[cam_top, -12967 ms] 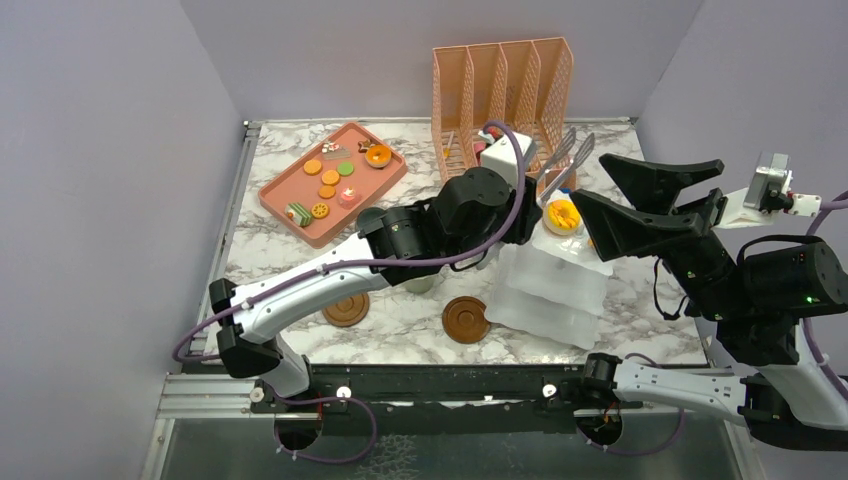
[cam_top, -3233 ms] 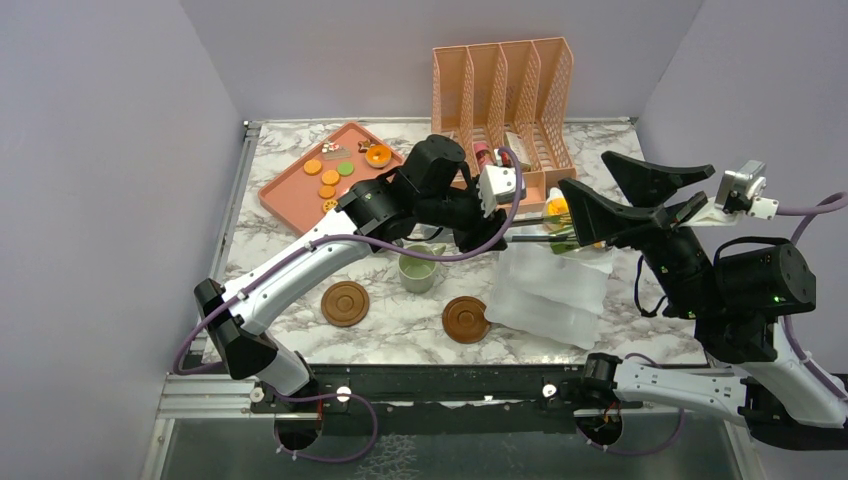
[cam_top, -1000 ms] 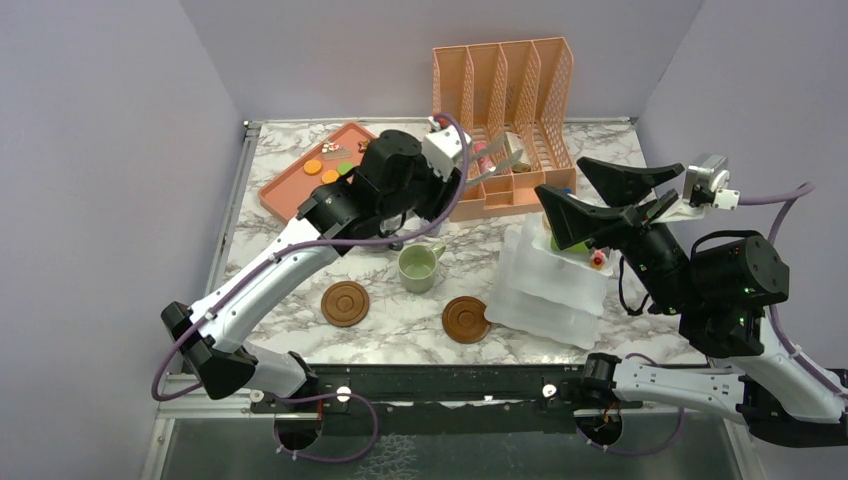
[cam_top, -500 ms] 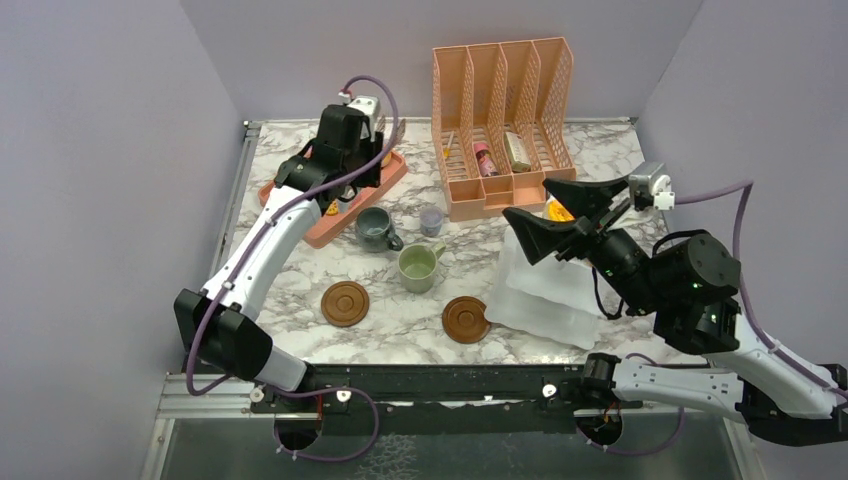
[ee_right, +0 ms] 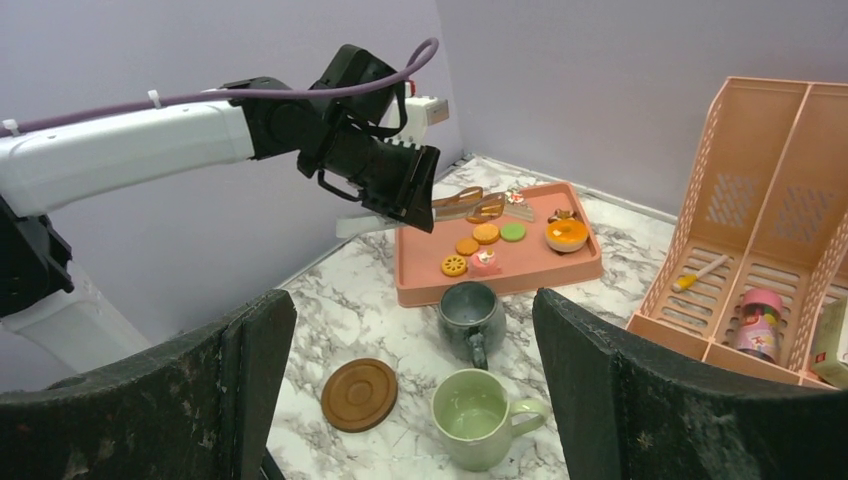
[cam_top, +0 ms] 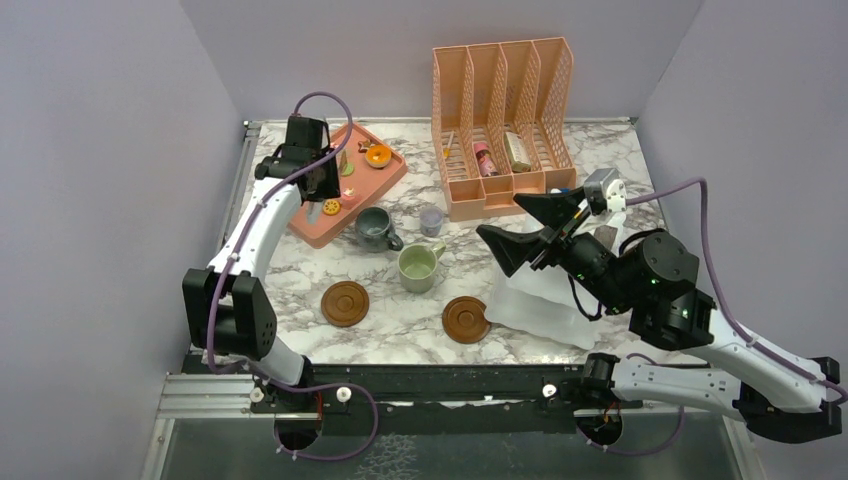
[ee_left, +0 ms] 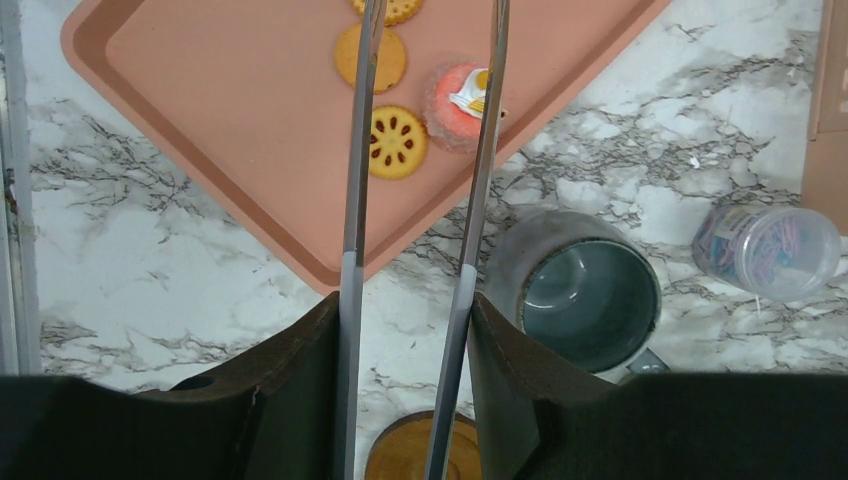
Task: Serve the afternoon tea
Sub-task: Pick up the desert from the tray.
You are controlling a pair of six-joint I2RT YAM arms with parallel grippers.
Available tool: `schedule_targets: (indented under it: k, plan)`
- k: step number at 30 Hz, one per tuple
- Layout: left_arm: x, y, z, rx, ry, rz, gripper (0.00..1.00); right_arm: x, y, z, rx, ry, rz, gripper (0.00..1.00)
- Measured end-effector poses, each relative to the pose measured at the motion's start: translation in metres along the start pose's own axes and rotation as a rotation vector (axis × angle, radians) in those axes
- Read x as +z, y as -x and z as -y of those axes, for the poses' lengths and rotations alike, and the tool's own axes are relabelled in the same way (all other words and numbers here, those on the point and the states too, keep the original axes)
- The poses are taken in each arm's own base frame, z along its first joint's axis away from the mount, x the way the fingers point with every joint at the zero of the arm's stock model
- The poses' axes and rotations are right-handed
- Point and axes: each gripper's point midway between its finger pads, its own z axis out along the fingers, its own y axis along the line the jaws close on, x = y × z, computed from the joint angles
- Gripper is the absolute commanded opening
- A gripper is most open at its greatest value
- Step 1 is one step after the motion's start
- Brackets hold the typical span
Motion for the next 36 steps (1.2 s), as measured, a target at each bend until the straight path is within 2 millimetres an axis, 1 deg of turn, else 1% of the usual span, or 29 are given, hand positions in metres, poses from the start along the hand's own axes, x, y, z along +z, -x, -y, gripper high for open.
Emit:
schedule_targets:
  k: [2,4,5,8,10,13,16,27,31,36]
  plan:
    - [0.003,0.000,-0.006,-0.012,0.010,-0.006,0.46,0.002,-0.003,-0.002,0.000,0.009,-0.007,0.94]
    - [0.010,-0.001,-0.020,-0.036,0.035,-0.023,0.46,0.003,-0.005,-0.004,-0.002,0.016,-0.014,0.94]
    - [0.012,-0.002,-0.023,-0.042,0.042,-0.027,0.46,0.004,-0.006,-0.005,-0.003,0.019,-0.017,0.95]
    - [0.029,-0.009,-0.039,-0.067,0.076,-0.071,0.46,0.004,-0.009,-0.005,-0.004,0.023,-0.022,0.95]
    - [0.039,-0.013,-0.043,-0.073,0.086,-0.096,0.46,0.005,-0.011,-0.006,-0.004,0.025,-0.023,0.95]
    - [0.052,-0.021,-0.042,-0.071,0.085,-0.134,0.47,0.005,-0.011,-0.006,-0.004,0.026,-0.022,0.94]
    - [0.058,-0.025,-0.040,-0.070,0.076,-0.151,0.48,0.005,-0.009,-0.006,-0.002,0.027,-0.017,0.95]
    - [0.060,-0.020,-0.034,-0.073,0.043,-0.131,0.48,0.005,-0.008,-0.006,-0.004,0.029,-0.012,0.94]
    - [0.059,-0.013,-0.029,-0.071,0.016,-0.117,0.48,0.005,-0.008,-0.006,-0.008,0.029,-0.012,0.94]
    - [0.060,-0.012,-0.025,-0.059,-0.002,-0.116,0.49,0.005,-0.008,-0.006,-0.009,0.029,-0.011,0.95]
